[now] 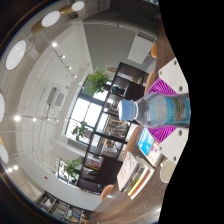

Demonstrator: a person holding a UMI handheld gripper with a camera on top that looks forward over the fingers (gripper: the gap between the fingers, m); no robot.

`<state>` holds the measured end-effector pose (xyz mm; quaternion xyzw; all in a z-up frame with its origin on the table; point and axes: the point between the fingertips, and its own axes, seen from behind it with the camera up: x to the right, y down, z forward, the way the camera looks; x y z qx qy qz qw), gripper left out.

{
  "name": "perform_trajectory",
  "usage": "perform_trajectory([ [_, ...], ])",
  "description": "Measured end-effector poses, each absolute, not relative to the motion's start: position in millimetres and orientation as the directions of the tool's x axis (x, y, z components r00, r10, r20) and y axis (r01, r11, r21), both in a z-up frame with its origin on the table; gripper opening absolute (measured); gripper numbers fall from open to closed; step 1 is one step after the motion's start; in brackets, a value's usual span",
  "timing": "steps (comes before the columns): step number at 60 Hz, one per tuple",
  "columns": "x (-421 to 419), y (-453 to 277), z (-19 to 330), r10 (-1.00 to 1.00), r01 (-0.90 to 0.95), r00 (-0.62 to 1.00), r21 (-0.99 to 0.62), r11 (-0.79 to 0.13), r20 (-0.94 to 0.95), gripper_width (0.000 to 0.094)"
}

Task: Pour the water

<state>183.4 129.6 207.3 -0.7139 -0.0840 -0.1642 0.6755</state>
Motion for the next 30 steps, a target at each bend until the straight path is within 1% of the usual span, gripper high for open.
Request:
perform_trajectory([
  [2, 191.4, 129.9, 199.8, -0.100, 0.275, 0.954, -0.958, -0.081, 0.282, 0.0331],
  [3, 183.6, 135.0, 188.1, -0.101, 0.244, 0.962, -0.966, -0.086, 0.252, 0.0333],
  [5, 188.9, 134.8, 177.1, -0.095, 0.192, 0.975, -0.976, -0.099, 0.201, 0.0331],
  [11, 207.7, 131.9, 150.3, -0.083, 0.060, 0.994, -0.988, -0.140, 0.072, 0.0329],
  [12, 190.4, 142.4, 134.6, -0.090, 0.044, 0.994, -0.989, -0.141, 0.057, 0.0329],
  [19, 223.4, 132.3, 111.1, -0.105, 0.016, 0.994, -0.984, -0.178, 0.036, 0.0331],
  [20, 214.0, 140.8, 100.3, -0.109, 0.007, 0.994, -0.983, -0.182, 0.028, 0.0329],
  [22, 216.5, 133.9, 91.0, -0.110, -0.003, 0.994, -0.980, -0.198, 0.020, 0.0329],
  [23, 222.0, 126.5, 88.8, -0.102, -0.001, 0.995, -0.981, -0.196, 0.019, 0.0342],
  [24, 216.8, 133.0, 94.3, -0.100, 0.008, 0.995, -0.986, -0.164, 0.024, 0.0333],
  [30, 215.2, 134.3, 91.0, -0.112, 0.020, 0.993, -0.986, -0.168, 0.039, 0.0335],
])
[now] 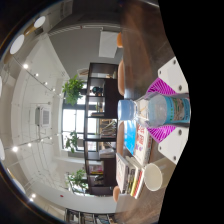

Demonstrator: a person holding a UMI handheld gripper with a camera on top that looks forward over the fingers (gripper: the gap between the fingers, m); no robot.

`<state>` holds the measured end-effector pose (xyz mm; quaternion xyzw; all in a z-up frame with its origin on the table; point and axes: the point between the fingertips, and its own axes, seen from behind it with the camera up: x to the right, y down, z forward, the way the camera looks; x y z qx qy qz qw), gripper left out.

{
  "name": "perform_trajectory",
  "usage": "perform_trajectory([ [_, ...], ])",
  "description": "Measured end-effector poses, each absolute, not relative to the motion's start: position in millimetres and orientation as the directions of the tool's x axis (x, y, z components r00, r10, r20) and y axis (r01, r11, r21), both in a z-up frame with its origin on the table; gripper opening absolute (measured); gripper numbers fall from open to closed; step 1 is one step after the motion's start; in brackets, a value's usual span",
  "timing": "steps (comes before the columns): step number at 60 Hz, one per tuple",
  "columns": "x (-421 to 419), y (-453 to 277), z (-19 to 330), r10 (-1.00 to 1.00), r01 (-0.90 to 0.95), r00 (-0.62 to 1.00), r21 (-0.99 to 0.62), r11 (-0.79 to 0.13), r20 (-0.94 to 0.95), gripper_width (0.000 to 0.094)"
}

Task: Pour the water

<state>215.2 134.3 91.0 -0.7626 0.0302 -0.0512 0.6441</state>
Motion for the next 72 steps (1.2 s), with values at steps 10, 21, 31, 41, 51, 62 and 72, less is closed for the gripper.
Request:
perform_trajectory([
  [10, 213.0, 133.8, 88.8, -0.131, 0.016, 0.991, -0.986, -0.168, 0.038, 0.0484],
  [21, 218.8, 107.0, 84.4, -0.152, -0.002, 0.988, -0.971, -0.238, 0.035, 0.0812],
  [31, 199.5, 56.8, 79.0, -0.162, -0.055, 0.987, -0.964, -0.260, -0.013, 0.0828],
  [41, 159.2, -7.2, 66.8, -0.150, -0.079, 0.988, -0.950, -0.302, -0.035, 0.0832],
  [51, 103.0, -65.3, 54.1, -0.117, -0.131, 0.989, -0.925, -0.356, -0.095, 0.0839],
  [62, 57.4, -107.4, 71.5, -0.064, -0.120, 0.993, -0.920, -0.374, -0.104, 0.0841],
  [72, 43.7, -130.6, 107.3, -0.045, -0.086, 0.996, -0.939, -0.334, -0.075, 0.0842],
])
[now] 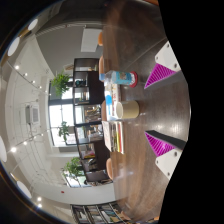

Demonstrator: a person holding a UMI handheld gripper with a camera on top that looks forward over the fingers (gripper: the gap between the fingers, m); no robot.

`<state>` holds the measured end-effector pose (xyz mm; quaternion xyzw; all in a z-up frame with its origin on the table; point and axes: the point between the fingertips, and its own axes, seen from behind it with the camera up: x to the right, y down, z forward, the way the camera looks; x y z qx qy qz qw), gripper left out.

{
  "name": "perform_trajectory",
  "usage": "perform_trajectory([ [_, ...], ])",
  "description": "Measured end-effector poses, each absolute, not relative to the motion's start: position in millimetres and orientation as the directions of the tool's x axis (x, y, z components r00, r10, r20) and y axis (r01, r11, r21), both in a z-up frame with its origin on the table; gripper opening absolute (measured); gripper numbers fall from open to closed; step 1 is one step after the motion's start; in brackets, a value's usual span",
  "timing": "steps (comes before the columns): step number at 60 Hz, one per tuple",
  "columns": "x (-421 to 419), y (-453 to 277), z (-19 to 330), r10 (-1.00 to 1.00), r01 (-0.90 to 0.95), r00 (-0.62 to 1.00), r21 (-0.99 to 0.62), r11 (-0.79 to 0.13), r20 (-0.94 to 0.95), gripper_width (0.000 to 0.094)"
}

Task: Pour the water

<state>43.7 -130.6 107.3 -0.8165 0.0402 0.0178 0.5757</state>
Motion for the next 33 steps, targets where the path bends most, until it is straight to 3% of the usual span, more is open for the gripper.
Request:
perform_trajectory([
  [12, 39.7, -149.9, 140.4, -0.033, -0.062, 0.998, -0.955, -0.290, -0.054, 0.0840],
  [33, 16.8, -169.6, 156.0, -0.001, -0.015, 1.000, -0.962, -0.271, -0.016, 0.0851],
])
